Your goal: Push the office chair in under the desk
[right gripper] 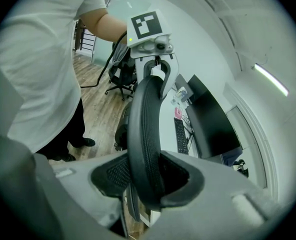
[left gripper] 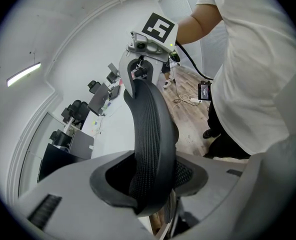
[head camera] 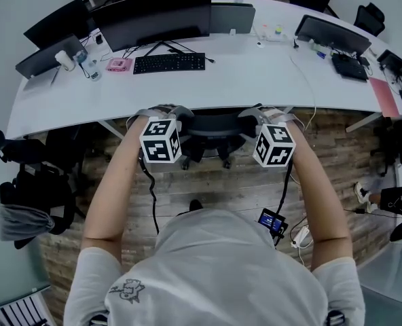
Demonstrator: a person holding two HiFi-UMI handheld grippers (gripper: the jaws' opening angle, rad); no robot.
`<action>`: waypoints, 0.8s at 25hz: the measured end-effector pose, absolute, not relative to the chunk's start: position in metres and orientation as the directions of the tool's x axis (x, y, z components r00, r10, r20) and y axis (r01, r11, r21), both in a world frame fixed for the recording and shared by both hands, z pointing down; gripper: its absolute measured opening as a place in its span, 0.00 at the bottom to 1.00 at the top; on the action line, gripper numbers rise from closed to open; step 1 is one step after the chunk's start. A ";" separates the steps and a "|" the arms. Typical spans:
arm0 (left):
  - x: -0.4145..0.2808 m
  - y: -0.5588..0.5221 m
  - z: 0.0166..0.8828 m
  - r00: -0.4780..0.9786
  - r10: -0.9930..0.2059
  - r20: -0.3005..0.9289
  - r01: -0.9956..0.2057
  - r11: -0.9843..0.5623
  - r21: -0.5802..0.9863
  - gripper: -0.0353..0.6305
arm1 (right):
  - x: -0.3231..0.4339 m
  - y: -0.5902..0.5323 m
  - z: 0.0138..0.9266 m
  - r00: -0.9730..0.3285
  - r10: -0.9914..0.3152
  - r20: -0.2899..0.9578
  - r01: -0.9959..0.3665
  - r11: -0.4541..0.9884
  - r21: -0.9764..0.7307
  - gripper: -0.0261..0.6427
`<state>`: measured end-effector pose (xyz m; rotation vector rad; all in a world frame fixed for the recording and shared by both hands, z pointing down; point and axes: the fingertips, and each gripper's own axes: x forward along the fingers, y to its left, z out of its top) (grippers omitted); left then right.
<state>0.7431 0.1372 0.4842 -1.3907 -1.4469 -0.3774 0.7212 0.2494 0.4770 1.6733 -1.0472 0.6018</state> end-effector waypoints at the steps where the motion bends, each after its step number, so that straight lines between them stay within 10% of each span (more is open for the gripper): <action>1: 0.744 0.137 0.484 0.229 0.542 0.809 0.871 0.258 -0.419 0.32 | 0.720 0.250 0.477 0.500 -0.352 0.791 -0.860 -0.099 0.500 0.27; 20: 0.693 0.130 0.413 0.420 0.715 0.559 0.889 -0.200 -0.411 0.44 | 0.650 0.285 0.436 0.582 -0.491 0.648 -0.813 -0.327 0.482 0.33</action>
